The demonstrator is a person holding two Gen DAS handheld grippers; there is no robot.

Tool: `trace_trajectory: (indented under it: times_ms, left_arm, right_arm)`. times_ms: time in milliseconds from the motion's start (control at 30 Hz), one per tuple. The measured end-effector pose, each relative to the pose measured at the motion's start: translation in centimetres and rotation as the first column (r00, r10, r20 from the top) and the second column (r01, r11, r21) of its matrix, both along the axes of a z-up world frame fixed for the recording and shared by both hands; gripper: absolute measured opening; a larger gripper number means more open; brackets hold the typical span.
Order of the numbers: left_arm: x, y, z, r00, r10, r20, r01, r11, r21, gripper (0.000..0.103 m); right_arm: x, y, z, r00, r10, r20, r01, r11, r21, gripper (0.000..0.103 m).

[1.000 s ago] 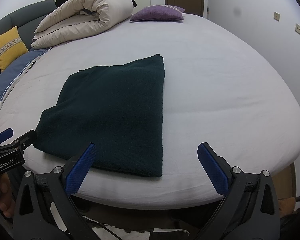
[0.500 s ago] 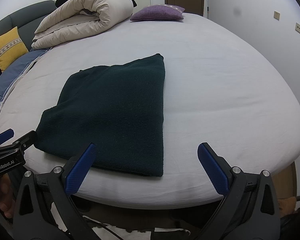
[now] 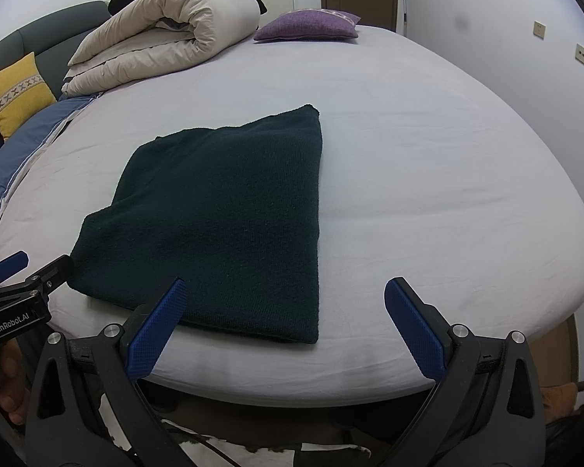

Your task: Fold small clothes

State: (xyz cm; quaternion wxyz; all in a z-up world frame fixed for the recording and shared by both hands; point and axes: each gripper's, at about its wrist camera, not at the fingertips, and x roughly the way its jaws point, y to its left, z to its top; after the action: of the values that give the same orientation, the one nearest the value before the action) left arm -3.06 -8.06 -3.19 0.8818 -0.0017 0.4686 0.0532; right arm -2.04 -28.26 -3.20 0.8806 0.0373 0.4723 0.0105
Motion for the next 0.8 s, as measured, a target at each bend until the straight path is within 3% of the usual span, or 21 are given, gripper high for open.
trace_trajectory:
  times_ms: [800]
  left_arm:
    - [-0.18,0.14,0.02,1.000,0.000,-0.003,0.000,1.000,-0.005,0.103]
  right_arm:
    - [-0.02,0.30,-0.11,1.000,0.000,0.001,0.000,1.000,0.007,0.103]
